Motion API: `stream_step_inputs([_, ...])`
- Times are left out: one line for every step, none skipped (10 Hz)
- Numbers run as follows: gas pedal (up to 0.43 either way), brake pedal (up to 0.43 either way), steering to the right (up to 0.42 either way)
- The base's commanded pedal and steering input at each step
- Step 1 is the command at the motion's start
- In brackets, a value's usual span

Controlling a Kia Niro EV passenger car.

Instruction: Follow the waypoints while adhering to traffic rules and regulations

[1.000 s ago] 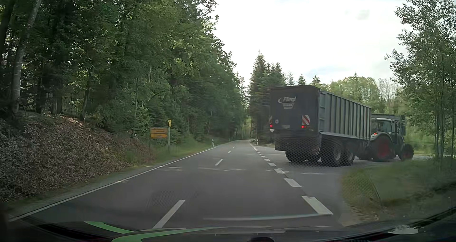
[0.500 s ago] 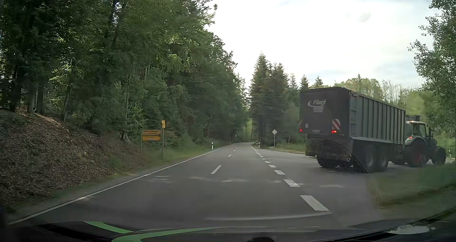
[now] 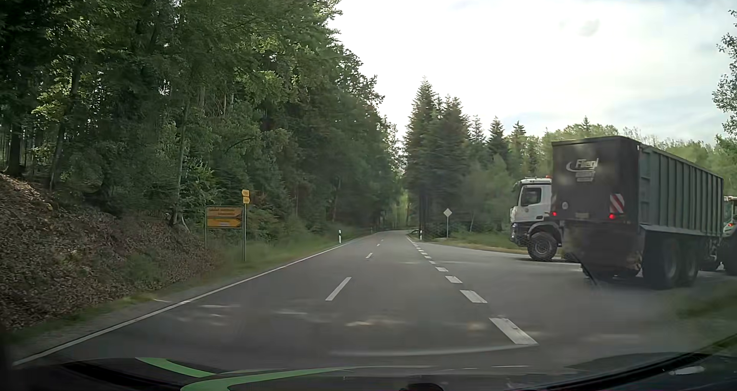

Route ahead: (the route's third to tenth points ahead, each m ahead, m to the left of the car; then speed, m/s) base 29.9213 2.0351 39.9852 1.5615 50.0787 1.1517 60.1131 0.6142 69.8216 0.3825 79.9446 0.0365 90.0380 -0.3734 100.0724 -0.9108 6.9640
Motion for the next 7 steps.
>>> stream_step_inputs([0.480,0.000,0.002])
stream_step_inputs([0.480,0.000,0.004])
stream_step_inputs([0.469,0.000,0.004])
stream_step_inputs([0.469,0.000,0.004])
stream_step_inputs([0.469,0.000,0.005])
stream_step_inputs([0.469,0.000,0.005])
stream_step_inputs([0.469,0.000,0.005])
